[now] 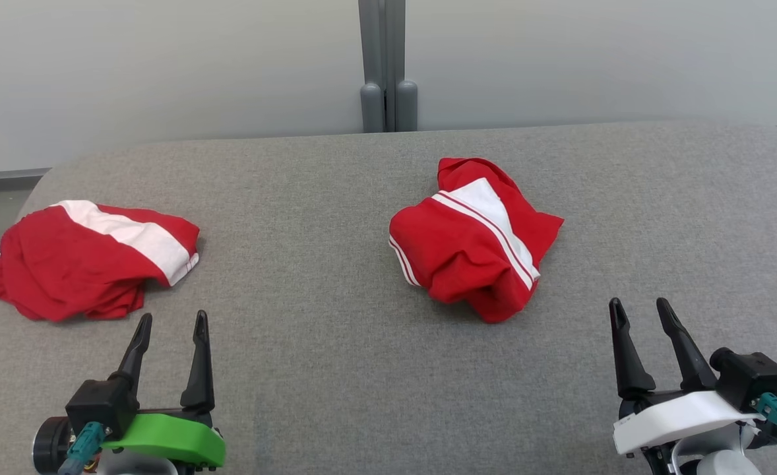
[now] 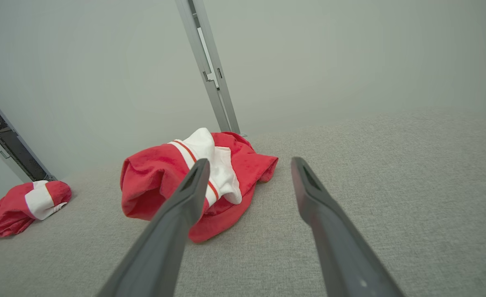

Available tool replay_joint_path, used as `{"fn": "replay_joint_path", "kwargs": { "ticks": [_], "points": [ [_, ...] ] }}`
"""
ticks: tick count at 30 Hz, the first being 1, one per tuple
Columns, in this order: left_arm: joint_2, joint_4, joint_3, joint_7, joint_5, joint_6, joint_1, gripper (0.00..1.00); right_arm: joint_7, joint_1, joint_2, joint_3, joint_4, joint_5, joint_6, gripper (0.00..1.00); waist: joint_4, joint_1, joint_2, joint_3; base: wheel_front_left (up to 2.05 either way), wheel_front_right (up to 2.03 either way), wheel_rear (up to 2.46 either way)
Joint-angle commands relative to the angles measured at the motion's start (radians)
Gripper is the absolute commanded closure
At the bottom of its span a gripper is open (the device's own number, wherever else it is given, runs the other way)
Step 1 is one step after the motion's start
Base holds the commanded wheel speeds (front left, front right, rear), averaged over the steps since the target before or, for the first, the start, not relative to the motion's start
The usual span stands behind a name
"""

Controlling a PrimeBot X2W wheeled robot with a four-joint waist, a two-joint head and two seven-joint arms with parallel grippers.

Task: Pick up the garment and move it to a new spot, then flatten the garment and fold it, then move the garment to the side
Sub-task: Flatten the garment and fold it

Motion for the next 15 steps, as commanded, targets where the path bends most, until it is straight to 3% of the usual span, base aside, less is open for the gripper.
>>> {"fn": "replay_joint_path", "kwargs": {
  "ticks": [1,15],
  "points": [
    [-0.001,0.0,0.005,-0.001,0.008,-0.006,0.009,0.0,-0.003,-0.003,-0.001,0.001,0.002,-0.004,0.0,0.0,0.0,0.0,0.0,0.0,0.0,0.0,0.0],
    [-0.009,0.01,0.015,-0.001,0.027,-0.015,0.0,0.0,-0.003,-0.009,-0.005,0.002,0.005,0.003,0.0,0.0,-0.005,0.0,0.0,0.007,0.0,0.0,0.0]
  ]
}}
